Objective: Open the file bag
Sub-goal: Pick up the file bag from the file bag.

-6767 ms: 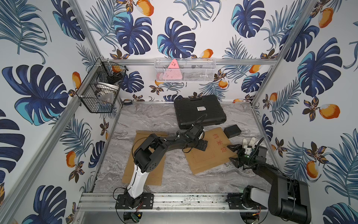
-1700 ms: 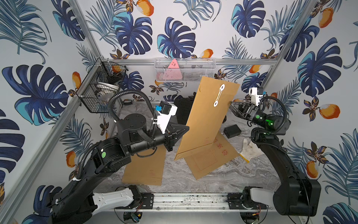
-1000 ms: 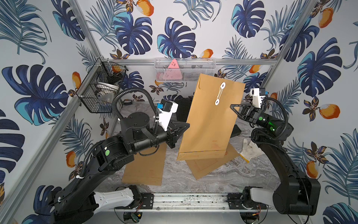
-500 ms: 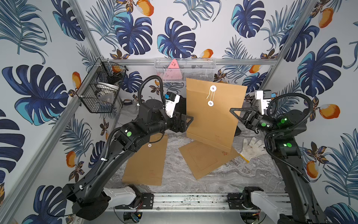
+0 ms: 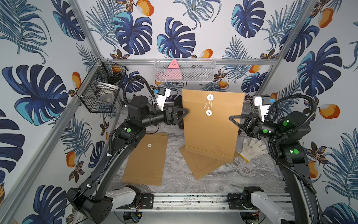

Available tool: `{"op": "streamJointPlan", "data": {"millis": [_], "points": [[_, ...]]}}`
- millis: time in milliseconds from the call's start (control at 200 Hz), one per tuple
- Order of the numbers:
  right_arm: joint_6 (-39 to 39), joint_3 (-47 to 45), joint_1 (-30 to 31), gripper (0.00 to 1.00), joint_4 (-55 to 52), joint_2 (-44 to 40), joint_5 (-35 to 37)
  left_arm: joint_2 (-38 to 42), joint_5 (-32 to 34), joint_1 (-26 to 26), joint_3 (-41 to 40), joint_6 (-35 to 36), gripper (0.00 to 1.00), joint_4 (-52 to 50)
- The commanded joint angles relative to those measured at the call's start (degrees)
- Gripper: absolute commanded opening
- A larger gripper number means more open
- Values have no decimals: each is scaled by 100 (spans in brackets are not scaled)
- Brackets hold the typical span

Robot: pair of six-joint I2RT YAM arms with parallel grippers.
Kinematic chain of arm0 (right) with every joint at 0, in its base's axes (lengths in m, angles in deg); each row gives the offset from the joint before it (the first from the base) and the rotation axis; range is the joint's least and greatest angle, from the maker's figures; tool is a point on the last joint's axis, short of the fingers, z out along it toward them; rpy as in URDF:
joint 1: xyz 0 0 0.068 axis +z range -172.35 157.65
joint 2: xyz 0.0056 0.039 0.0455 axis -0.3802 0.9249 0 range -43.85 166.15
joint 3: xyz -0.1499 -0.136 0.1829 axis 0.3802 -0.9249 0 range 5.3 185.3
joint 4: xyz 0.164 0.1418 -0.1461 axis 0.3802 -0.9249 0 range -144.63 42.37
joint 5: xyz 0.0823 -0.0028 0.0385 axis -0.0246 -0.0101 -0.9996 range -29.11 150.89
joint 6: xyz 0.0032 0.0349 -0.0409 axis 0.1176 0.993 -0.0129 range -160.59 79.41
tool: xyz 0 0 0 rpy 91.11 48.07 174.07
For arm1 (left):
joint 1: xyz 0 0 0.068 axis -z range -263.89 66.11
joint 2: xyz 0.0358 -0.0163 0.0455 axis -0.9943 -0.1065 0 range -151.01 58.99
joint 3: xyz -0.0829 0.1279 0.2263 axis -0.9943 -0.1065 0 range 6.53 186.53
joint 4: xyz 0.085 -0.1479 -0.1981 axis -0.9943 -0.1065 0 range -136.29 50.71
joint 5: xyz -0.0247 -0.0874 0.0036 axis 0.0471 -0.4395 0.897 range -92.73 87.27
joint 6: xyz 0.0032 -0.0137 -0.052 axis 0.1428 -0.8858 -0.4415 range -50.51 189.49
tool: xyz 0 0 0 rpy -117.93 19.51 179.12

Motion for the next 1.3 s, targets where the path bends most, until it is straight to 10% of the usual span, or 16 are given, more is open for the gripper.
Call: {"op": "streamJointPlan", "data": {"millis": [0, 545, 941, 1291], "points": [[752, -232, 165, 0, 1014, -62, -37, 28, -493, -20, -44, -69, 83, 540], [869, -380, 383, 0, 620, -425, 636, 203, -2123, -19, -821, -1861, 42, 3505], [808, -463, 392, 0, 389, -387, 670, 80, -2120, -25, -790, -2389, 9, 4286], [925, -472, 400, 0, 426, -314, 887, 238, -1982, -26, -881, -2046, 0, 3794]]}}
